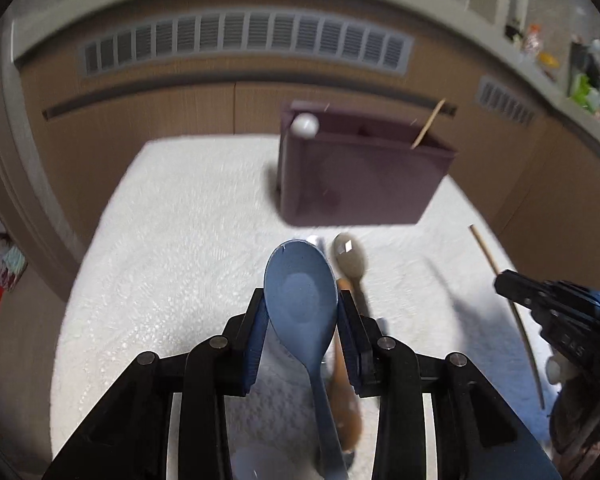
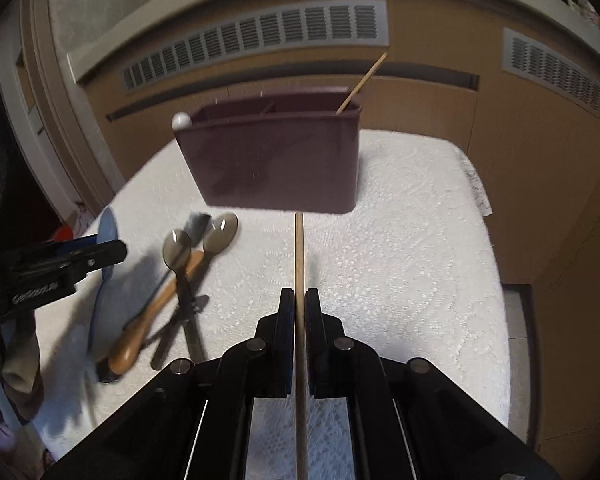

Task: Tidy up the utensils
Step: 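Carry the grey spoon and chopstick over the caddy and open both tools, then move both open tools back down toward the remaining utensils on the table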

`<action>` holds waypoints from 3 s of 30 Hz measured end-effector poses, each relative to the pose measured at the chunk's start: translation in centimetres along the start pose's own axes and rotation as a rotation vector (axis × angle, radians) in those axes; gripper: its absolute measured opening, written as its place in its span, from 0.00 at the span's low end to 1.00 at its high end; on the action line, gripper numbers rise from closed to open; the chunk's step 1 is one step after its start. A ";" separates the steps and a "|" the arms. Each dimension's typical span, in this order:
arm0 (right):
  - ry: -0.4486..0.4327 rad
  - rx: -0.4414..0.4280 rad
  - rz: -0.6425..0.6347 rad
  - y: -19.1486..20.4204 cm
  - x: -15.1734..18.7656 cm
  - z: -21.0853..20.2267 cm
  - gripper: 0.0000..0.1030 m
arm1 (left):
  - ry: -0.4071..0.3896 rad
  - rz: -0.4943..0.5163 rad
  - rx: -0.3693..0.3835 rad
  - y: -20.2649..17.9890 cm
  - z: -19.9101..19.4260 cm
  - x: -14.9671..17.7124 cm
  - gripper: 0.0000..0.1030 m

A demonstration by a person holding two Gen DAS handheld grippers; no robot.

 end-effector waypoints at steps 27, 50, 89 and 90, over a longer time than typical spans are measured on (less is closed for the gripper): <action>-0.649 -0.006 -0.044 2.2 -21.9 -9.3 0.05 | -0.480 0.077 0.144 -2.2 -5.4 -22.7 0.34; -0.310 0.023 -0.030 -0.2 -18.5 6.1 0.40 | -0.141 0.025 0.149 -0.5 10.6 -17.0 0.55; -0.075 0.228 -0.268 5.1 1.7 -0.1 0.93 | 0.338 -0.157 0.017 1.8 -1.1 8.2 0.58; -0.081 0.231 -0.266 4.9 1.7 -0.2 0.93 | 0.336 -0.150 0.017 1.6 -0.7 7.9 0.58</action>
Point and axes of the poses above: each gripper's, at about its wrist camera, not at the fingertips, and z roughly the way its jaws point, y to its left, x to its underside, the point moved 1 cm from there along z, roughly the way its jaws point, and after that the axes turned 5 degrees about -y, right-handed, at the moved point
